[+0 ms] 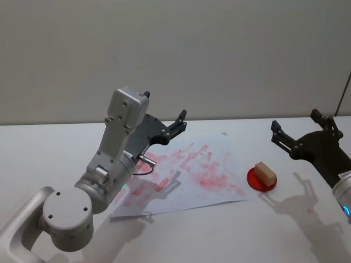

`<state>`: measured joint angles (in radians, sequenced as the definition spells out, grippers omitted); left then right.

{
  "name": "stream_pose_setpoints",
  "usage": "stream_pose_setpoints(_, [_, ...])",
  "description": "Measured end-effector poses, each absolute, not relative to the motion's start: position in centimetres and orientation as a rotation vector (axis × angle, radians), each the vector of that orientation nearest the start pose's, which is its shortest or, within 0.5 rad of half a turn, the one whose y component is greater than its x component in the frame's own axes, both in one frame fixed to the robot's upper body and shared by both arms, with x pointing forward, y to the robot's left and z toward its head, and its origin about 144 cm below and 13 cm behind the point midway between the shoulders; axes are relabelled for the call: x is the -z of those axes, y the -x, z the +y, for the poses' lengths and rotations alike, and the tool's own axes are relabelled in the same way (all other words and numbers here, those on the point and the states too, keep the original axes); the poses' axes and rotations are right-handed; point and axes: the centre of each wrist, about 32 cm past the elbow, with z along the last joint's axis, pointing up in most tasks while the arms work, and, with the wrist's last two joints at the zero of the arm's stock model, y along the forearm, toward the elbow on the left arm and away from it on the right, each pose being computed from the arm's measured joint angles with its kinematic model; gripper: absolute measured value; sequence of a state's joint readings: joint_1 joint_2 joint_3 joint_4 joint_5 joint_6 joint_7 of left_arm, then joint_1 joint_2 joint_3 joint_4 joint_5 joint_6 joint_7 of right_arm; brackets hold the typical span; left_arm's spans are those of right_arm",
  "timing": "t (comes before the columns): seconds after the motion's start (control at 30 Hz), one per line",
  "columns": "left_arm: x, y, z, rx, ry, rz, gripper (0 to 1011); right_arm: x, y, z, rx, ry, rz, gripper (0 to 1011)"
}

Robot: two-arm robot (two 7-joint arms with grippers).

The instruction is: Use the one hand to pick up the stamp and affix it onto the A4 paper.

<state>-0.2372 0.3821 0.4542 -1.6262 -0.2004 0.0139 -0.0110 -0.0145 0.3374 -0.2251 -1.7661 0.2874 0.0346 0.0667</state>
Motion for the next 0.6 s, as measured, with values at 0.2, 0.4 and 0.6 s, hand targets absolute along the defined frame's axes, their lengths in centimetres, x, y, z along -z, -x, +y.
stream_pose_setpoints(0.2, [-120.44, -49.2, 19.84, -1.124, -0.061, -0.268, 1001, -118.88, -44.34, -23.73, 1.23, -0.026, -0.075, 1001])
stream_pose_setpoints(0.4, [-120.44, -49.2, 19.84, -1.124, -0.061, -0.268, 1001, -118.88, -44.33, -23.73, 1.23, -0.026, -0.075, 1001])
stream_pose_setpoints(0.6, [-120.44, -49.2, 19.84, -1.124, -0.061, -0.268, 1001, -118.87, -44.33, -23.71, 1.229, -0.026, -0.075, 1001])
